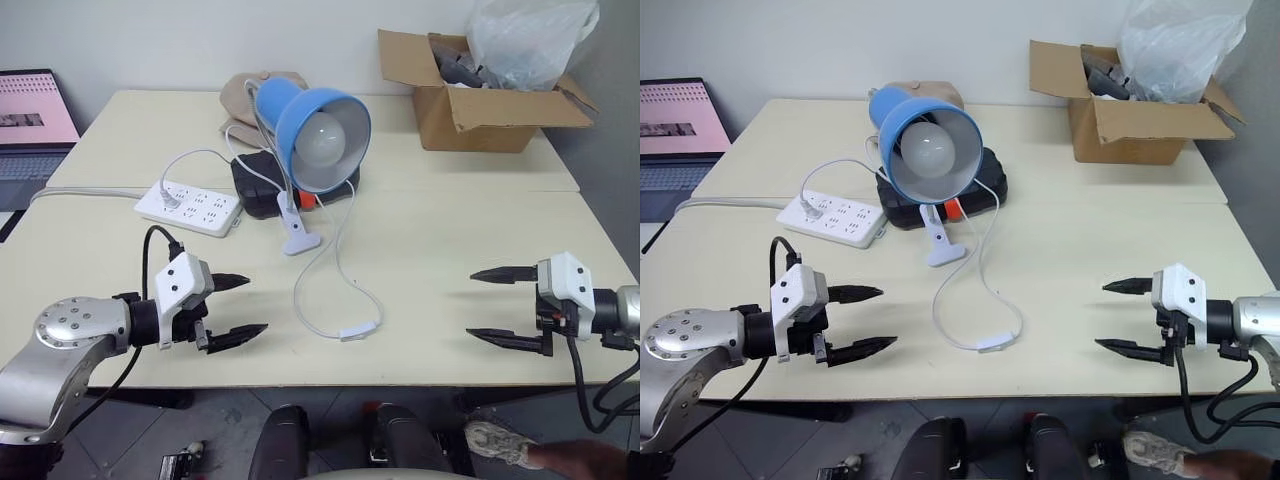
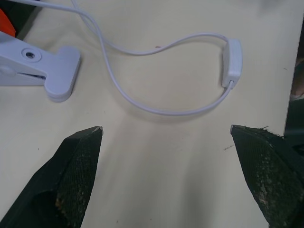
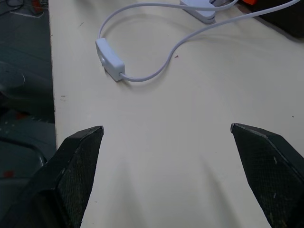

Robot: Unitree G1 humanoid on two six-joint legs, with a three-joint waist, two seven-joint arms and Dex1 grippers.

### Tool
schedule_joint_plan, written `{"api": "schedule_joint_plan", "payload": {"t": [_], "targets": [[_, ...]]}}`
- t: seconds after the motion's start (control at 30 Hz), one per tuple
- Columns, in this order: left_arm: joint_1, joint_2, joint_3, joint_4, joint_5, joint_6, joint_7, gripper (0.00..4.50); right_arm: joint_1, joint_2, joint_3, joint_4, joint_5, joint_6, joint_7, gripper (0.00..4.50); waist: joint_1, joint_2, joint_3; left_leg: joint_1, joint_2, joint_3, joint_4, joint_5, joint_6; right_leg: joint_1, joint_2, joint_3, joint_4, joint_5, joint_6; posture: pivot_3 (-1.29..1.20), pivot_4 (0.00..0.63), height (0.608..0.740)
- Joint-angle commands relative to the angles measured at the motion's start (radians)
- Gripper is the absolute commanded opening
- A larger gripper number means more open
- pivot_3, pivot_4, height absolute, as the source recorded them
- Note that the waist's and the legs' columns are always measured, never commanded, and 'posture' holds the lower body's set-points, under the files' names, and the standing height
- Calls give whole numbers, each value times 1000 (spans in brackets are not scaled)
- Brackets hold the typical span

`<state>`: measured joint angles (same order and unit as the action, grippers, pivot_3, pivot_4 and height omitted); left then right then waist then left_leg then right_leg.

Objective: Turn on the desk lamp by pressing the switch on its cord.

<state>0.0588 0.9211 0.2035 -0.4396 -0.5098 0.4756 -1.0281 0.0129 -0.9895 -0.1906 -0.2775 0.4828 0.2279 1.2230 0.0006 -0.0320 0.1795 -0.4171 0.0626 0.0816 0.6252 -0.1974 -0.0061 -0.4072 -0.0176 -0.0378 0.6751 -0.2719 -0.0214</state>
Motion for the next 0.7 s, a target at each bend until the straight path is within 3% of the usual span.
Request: {"api": "schedule_joint_plan", "payload": {"t": [0.03,0.33,0.7], "targets": [[8,-3,35,-28,-9,-17,5,4468,-28,10,4,4,-7,-26,11,4500,0,0,0,0,0,0,0,0,0,0,0,0,0,0,0,0,150,740],[-33,1,16,-3,30,-46,16,4468,-52,23,34,13,-25,-33,6,4500,1,0,0,0,0,0,0,0,0,0,0,0,1,0,0,0,150,740],[-58,-23,-22,-5,-55,-19,-75,4468,1,10,-14,-108,10,66,-36,4500,1,0,0,0,0,0,0,0,0,0,0,-1,1,1,2,0,150,740]]}}
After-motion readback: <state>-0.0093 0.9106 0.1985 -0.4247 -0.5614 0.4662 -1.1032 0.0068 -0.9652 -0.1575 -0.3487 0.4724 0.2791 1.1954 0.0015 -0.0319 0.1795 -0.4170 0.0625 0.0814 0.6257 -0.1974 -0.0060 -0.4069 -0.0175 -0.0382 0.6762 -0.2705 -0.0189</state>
